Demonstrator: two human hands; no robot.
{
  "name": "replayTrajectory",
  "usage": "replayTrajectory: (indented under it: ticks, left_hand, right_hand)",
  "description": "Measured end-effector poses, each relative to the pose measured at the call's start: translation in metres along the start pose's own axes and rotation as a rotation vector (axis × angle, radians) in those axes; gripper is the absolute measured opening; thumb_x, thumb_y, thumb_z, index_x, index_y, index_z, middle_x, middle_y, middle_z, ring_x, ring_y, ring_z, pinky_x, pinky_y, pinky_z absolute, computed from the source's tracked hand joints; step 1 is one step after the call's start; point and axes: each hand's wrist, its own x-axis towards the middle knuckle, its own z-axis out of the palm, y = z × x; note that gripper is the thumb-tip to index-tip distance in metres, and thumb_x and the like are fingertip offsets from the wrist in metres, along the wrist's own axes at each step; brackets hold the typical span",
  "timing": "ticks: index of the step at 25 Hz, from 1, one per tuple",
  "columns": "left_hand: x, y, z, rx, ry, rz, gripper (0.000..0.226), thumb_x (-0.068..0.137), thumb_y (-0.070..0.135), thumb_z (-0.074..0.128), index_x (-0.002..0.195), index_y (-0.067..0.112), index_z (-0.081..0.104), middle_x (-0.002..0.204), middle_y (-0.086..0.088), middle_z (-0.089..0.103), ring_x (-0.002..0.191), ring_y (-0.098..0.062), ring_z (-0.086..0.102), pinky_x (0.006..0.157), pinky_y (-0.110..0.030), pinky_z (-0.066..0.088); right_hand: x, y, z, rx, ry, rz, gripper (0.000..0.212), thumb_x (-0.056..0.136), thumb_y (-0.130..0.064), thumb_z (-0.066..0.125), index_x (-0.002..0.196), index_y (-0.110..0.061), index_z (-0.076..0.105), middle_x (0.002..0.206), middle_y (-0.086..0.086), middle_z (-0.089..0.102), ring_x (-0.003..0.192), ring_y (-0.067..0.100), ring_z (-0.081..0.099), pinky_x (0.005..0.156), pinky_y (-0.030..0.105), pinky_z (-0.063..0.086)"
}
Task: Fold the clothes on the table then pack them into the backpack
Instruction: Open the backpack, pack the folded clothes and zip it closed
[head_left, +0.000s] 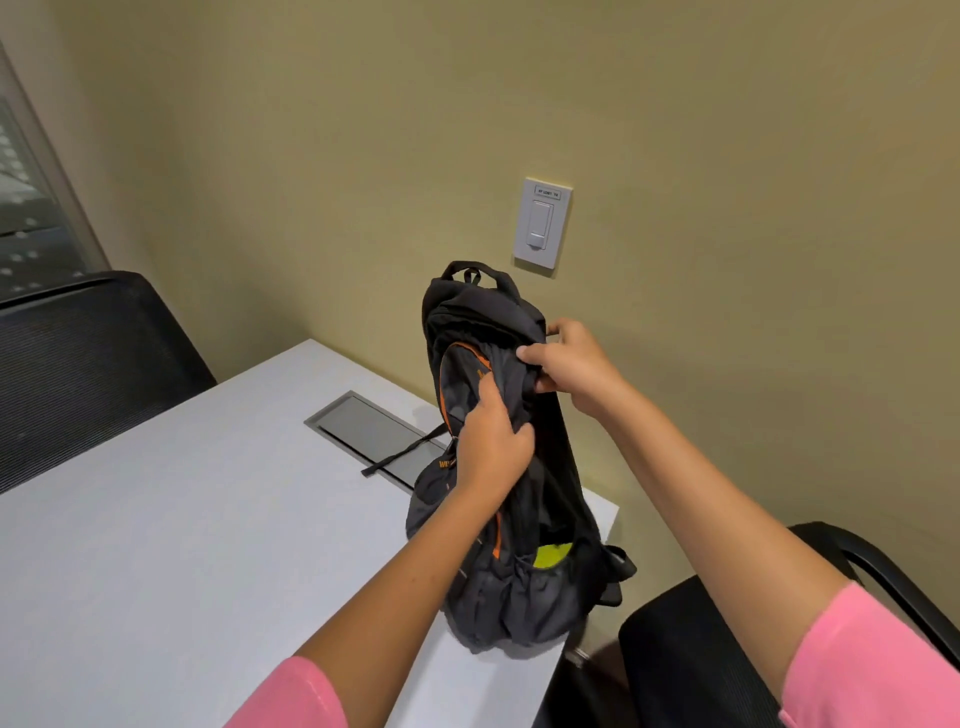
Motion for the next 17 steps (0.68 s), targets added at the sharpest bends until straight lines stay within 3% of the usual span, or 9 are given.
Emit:
replayTrajectory:
  ticks: [2,4,7,9,11,13,15,17]
  left_hand:
    - [-0.007,-0.010,-0.028,0.084,0.020,0.055,0.063,0.081,0.003,0.050,0.140,0.014,0.030,0.093,-0.013,0.062,0.083,-0.035,0.060,0.060,-0.037,0.048]
    - [-0.013,-0.023,-0.056,0.135,0.007,0.081,0.063,0.079,-0.001,0.047,0.138,0.020,0.037,0.093,-0.014,0.064,0.083,-0.036,0.060,0.061,-0.037,0.048]
    - [-0.022,-0.050,-0.107,0.188,-0.024,0.122,0.066,0.074,-0.007,0.045,0.131,0.028,0.048,0.099,-0.009,0.068,0.087,-0.032,0.061,0.063,-0.034,0.047]
    - [-0.028,-0.069,-0.144,0.248,-0.093,0.170,0.072,0.069,-0.010,0.042,0.126,0.032,0.053,0.104,-0.005,0.069,0.093,-0.029,0.060,0.068,-0.035,0.050]
    - [-0.037,-0.088,-0.182,0.320,-0.178,0.162,0.066,0.071,-0.014,0.040,0.113,0.033,0.061,0.101,-0.002,0.068,0.095,-0.028,0.059,0.070,-0.032,0.046]
    - [-0.049,-0.109,-0.216,0.410,-0.225,0.097,0.058,0.076,-0.016,0.043,0.093,0.036,0.063,0.094,0.000,0.065,0.094,-0.030,0.059,0.070,-0.031,0.045]
    - [-0.065,-0.134,-0.247,0.487,-0.219,0.014,0.050,0.082,-0.013,0.049,0.101,0.030,0.067,0.100,-0.002,0.067,0.096,-0.030,0.059,0.074,-0.031,0.046]
    - [-0.082,-0.159,-0.275,0.515,-0.189,-0.055,0.039,0.087,-0.003,0.056,0.109,0.026,0.069,0.106,-0.002,0.070,0.095,-0.028,0.060,0.077,-0.032,0.049]
  right_hand:
    - [-0.012,-0.004,0.016,0.023,-0.018,0.003,0.038,0.084,-0.010,0.068,0.113,-0.008,0.043,0.104,0.012,0.065,0.074,0.022,0.067,0.055,0.029,0.057]
    - [-0.025,-0.010,0.029,-0.023,-0.035,0.003,0.048,0.080,-0.020,0.076,0.113,-0.011,0.042,0.096,0.012,0.069,0.068,0.022,0.068,0.055,0.030,0.056]
    - [-0.041,-0.024,0.041,-0.241,-0.033,-0.058,0.047,0.072,-0.039,0.081,0.098,-0.013,0.052,0.072,0.005,0.070,0.055,0.018,0.065,0.055,0.029,0.056]
    - [-0.044,-0.031,0.044,-0.437,0.044,-0.193,0.048,0.065,-0.045,0.084,0.091,-0.016,0.055,0.071,0.001,0.067,0.066,0.020,0.066,0.061,0.032,0.053]
    - [-0.048,-0.034,0.047,-0.594,0.056,-0.369,0.059,0.065,-0.041,0.085,0.109,-0.017,0.054,0.093,0.000,0.061,0.092,0.022,0.061,0.068,0.030,0.044]
    - [-0.052,-0.032,0.051,-0.731,-0.107,-0.440,0.091,0.062,-0.039,0.087,0.137,-0.023,0.037,0.128,0.002,0.046,0.123,0.027,0.042,0.093,0.034,0.038]
    - [-0.058,-0.023,0.058,-0.901,-0.301,-0.430,0.116,0.057,-0.042,0.088,0.148,-0.033,0.017,0.152,-0.003,0.024,0.140,0.029,0.018,0.111,0.048,0.023]
    - [-0.069,-0.006,0.076,-0.958,-0.468,-0.402,0.122,0.056,-0.047,0.087,0.149,-0.038,0.008,0.156,-0.008,0.022,0.145,0.024,0.012,0.114,0.052,0.016]
